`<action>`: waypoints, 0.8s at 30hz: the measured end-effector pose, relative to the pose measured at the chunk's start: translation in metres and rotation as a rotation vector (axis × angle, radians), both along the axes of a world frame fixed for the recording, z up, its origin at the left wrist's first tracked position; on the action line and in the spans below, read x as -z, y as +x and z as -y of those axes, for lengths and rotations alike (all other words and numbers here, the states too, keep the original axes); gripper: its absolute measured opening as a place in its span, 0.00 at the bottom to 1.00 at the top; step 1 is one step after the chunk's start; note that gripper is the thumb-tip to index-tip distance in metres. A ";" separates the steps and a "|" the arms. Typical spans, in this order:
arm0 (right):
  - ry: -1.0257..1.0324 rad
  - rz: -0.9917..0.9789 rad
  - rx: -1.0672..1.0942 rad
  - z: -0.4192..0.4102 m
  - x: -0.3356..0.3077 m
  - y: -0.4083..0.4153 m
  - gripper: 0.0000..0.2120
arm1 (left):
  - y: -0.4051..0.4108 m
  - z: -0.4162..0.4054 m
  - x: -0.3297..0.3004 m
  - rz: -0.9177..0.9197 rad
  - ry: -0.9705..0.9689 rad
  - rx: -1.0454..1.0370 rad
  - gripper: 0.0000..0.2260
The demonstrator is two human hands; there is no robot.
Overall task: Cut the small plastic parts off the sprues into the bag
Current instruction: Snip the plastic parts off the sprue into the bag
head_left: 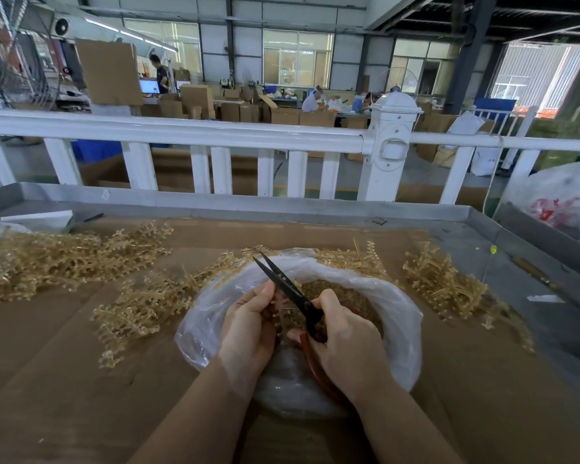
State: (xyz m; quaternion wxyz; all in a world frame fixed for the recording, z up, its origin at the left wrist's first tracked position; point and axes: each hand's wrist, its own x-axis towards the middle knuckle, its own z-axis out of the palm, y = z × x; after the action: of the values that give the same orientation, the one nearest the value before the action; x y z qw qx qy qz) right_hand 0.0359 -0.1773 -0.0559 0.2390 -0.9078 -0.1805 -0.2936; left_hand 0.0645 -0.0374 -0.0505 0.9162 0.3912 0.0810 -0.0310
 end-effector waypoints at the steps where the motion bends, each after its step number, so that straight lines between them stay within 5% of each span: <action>1: 0.002 -0.002 -0.002 0.000 0.000 0.000 0.19 | 0.000 0.000 0.000 0.004 -0.001 0.001 0.08; 24: 0.046 -0.015 -0.055 0.004 0.000 -0.002 0.20 | 0.000 0.003 -0.001 0.029 0.024 -0.030 0.08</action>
State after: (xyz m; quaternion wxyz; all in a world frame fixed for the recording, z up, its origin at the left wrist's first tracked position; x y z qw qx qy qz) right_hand 0.0338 -0.1814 -0.0555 0.2693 -0.8988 -0.1970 -0.2842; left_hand 0.0649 -0.0409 -0.0497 0.9129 0.4012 0.0741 -0.0108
